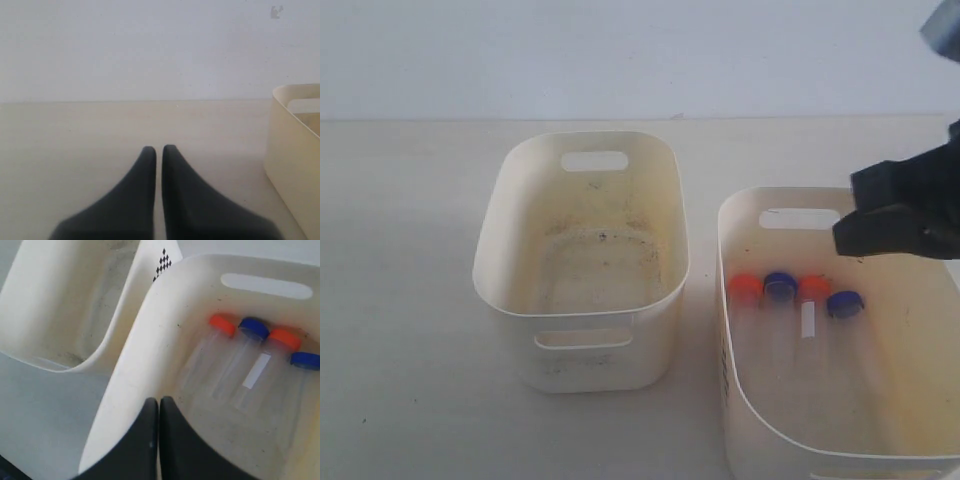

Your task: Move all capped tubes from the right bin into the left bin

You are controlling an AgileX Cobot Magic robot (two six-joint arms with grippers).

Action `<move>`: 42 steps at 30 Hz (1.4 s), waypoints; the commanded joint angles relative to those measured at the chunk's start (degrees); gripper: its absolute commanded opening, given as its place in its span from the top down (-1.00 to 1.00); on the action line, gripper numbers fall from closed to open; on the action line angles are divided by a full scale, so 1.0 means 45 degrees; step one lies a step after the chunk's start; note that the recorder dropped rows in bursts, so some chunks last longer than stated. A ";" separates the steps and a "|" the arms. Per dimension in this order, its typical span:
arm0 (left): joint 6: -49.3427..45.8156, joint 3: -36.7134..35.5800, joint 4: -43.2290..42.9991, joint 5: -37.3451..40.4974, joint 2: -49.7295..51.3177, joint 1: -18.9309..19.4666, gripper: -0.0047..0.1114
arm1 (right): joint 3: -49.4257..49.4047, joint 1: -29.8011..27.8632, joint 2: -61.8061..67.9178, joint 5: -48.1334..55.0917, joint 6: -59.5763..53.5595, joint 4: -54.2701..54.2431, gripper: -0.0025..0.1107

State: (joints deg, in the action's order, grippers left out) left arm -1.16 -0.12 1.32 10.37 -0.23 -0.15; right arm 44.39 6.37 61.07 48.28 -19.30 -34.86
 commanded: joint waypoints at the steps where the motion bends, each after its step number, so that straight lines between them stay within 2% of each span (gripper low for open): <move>1: 0.0054 0.0026 0.0043 -0.0086 0.0050 -0.0091 0.85 | 0.0066 0.0899 0.1547 -0.1028 0.0882 0.0262 0.96; 9: 0.0054 0.0026 0.0043 -0.0086 0.0050 -0.0091 0.85 | 0.0066 0.2131 0.3683 -0.2501 0.3186 0.1405 0.96; 16: 0.0054 0.0026 0.0043 -0.0086 0.0050 -0.0091 0.85 | 0.0066 0.2134 0.5095 -0.2564 0.5609 0.2216 0.95; 18: 0.0054 0.0026 0.0043 -0.0086 0.0050 -0.0091 0.85 | 0.0066 0.2134 0.5473 -0.2538 0.5744 0.2241 0.86; 24: 0.0054 0.0026 0.0043 -0.0086 0.0050 -0.0091 0.85 | 0.0066 0.2134 0.5890 -0.2863 0.5829 0.2241 0.42; 34: 0.0054 0.0026 0.0043 -0.0086 0.0050 -0.0091 0.85 | 0.0066 0.2134 0.5890 -0.3643 0.6448 0.2554 0.40; 39: 0.0054 0.0026 0.0043 -0.0086 0.0050 -0.0091 0.85 | 0.0066 0.2134 0.5890 -0.3839 0.6495 0.3296 0.11; 42: 0.0054 0.0026 0.0043 -0.0086 0.0050 -0.0091 0.85 | 0.0066 0.2134 0.5890 -0.4118 0.6520 0.3349 0.08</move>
State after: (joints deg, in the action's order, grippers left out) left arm -1.16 -0.12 1.32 10.37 -0.23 -0.15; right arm 44.49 15.91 87.69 31.10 9.65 -20.83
